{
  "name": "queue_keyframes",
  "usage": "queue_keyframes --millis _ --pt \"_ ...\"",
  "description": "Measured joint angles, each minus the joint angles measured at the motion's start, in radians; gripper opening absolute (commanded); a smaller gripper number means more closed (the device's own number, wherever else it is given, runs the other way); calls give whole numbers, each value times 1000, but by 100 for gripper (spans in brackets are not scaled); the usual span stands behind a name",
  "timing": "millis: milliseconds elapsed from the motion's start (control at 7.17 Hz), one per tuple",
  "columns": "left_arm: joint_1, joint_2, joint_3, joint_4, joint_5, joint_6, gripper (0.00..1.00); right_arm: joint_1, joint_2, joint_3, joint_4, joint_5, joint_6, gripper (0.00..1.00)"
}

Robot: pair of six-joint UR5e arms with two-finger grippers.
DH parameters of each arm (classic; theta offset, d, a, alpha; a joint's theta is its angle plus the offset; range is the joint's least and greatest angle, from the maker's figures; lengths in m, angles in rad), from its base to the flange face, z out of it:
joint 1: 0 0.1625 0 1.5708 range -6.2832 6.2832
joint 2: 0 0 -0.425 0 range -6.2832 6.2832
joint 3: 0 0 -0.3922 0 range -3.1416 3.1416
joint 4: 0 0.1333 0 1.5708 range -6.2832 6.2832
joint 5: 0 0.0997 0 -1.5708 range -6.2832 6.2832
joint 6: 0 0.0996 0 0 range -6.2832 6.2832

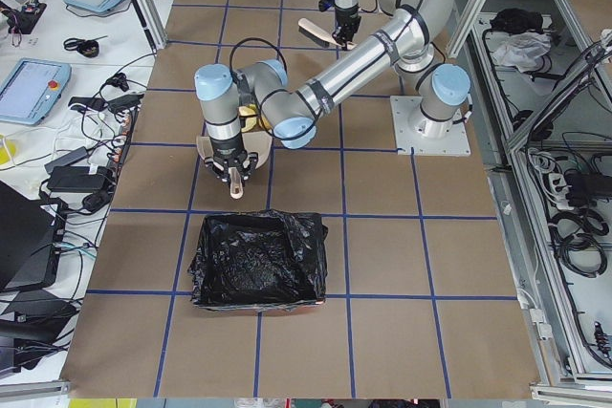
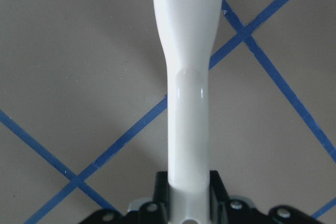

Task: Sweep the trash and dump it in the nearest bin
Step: 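Lift the dustpan with the left gripper and set it beside the toys, then sweep the toys and sponge into the dustpan with the right gripper's brush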

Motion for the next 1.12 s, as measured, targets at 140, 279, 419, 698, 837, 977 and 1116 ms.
queue_keyframes --millis 140,279,419,698,837,977,1116 --pt "0 -20 -17 36 -5 34 0 0 1 0 1 -1 0 0" --pt "-1 -34 -22 58 -8 59 0 0 2 0 1 -1 0 0" --pt "-2 -45 -22 75 -14 79 0 0 3 0 -2 -1 1 0" --pt "-7 -56 -22 89 -42 101 0 0 13 -5 -9 1 -2 0" --pt "-15 -59 -24 89 -60 105 0 -5 24 -8 -12 1 -5 0" --pt "-29 -62 -25 89 -74 108 0 -16 38 -19 -12 1 -5 0" --pt "-39 -70 -26 88 -79 110 0 -26 66 -55 -10 0 5 0"
